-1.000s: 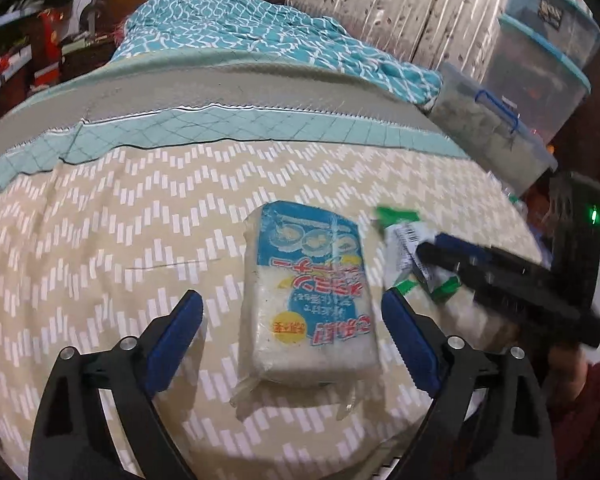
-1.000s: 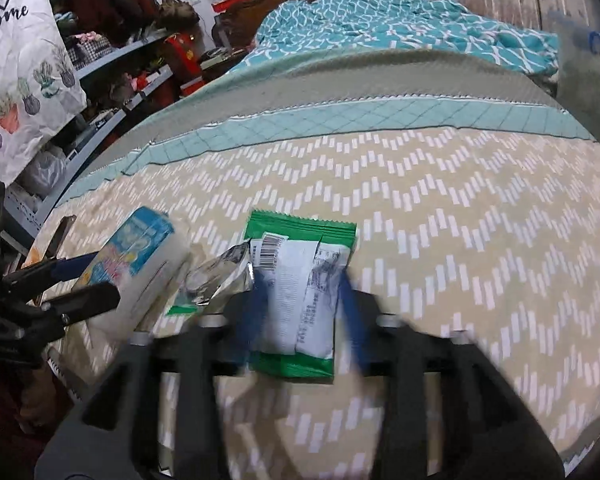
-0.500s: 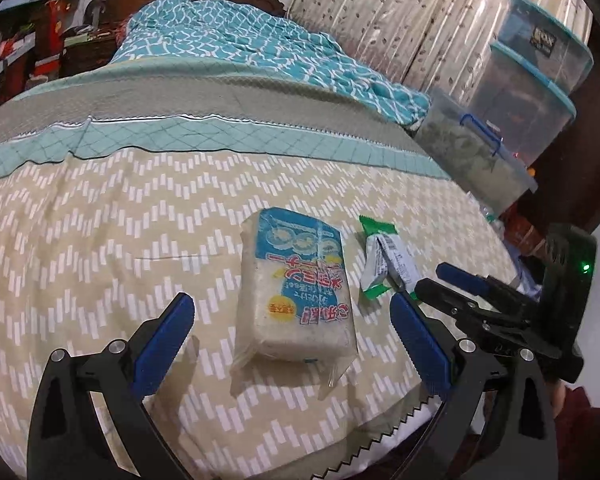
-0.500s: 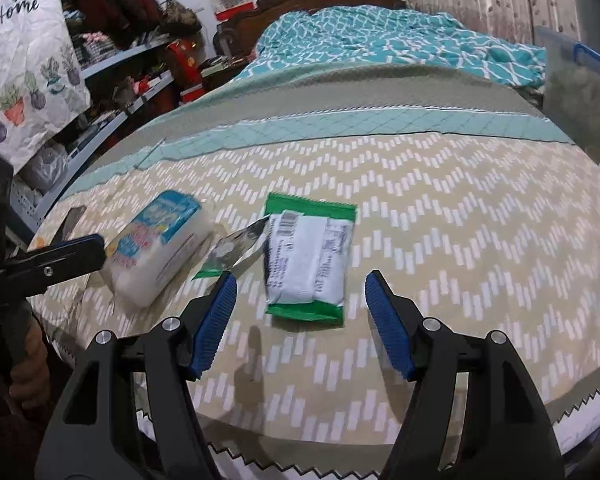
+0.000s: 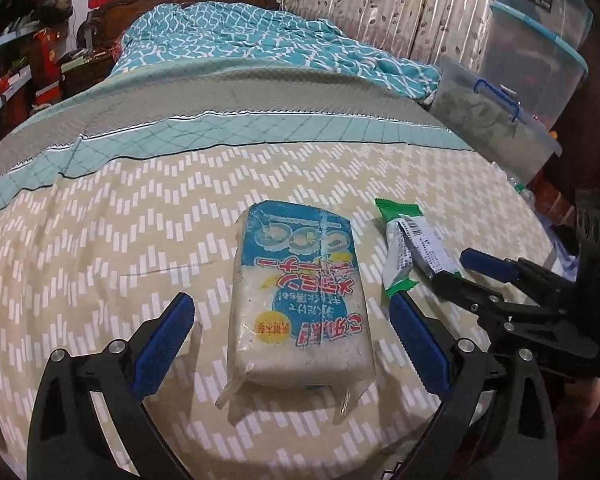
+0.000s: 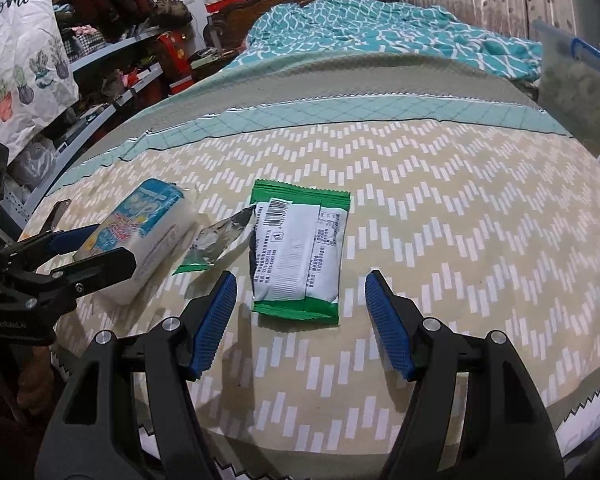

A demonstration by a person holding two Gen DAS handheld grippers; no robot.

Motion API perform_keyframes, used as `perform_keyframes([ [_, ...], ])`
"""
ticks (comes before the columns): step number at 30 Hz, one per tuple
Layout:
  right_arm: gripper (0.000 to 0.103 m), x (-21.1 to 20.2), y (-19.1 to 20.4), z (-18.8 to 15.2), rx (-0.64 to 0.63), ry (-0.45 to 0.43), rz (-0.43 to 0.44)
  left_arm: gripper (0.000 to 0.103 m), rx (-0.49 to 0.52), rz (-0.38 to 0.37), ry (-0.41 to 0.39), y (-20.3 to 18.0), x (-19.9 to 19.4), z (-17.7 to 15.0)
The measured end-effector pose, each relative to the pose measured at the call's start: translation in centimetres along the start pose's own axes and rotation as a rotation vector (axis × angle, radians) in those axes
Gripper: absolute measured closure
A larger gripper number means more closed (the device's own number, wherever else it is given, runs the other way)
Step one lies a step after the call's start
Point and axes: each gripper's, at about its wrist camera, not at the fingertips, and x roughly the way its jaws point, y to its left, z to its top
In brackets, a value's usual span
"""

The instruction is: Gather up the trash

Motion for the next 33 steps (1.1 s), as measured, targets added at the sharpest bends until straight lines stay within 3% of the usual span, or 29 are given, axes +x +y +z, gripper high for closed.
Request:
perform_keyframes([
  [2, 0.035, 0.1, 0.3, 0.0, -0.018, -0.002, -0.014, 0.015, 0.013, 0.009, 0.0, -0.1, 0.1, -0.2],
  [4, 0.035, 0.2, 0.6, 0.0, -0.036, -0.004, -0.024, 0.029, 0.031, 0.013, 0.018, -0.5, 0.5, -0.4],
  [6, 0.041, 0.3, 1.2, -0.2, -0.077, -0.01, -0.049, 0.044, 0.042, 0.023, 0.022, -0.6, 0.7, -0.6],
  [7, 0.055, 0.4, 1.6, -0.3, -0.111, -0.016, -0.074, 0.044, 0.054, 0.021, 0.028, -0.7, 0.8, -0.7],
  [8, 0.061, 0.4, 1.9, -0.4, -0.137, -0.022, -0.092, 0.045, 0.056, 0.013, 0.029, -0.8, 0.8, -0.6],
  [11, 0.066, 0.0, 1.6, -0.5, -0.121, -0.033, -0.058, 0.046, 0.06, -0.026, 0.023, -1.3, 0.5, -0.2],
  [17, 0.068, -2.0, -3.1, 0.5, 0.034, -0.11, -0.028, 0.046, 0.12, -0.102, 0.024, -4.5, 1.1, 2.8],
  [24, 0.068, -5.5, -14.0, 1.2, 0.232, -0.221, -0.106, 0.046, 0.222, -0.261, 0.093, -12.6, 5.2, 8.7],
  [33, 0.068, -11.4, -33.8, 3.7, 0.479, -0.34, -0.228, 0.045, 0.402, -0.427, 0.144, -31.2, 13.6, 18.8],
])
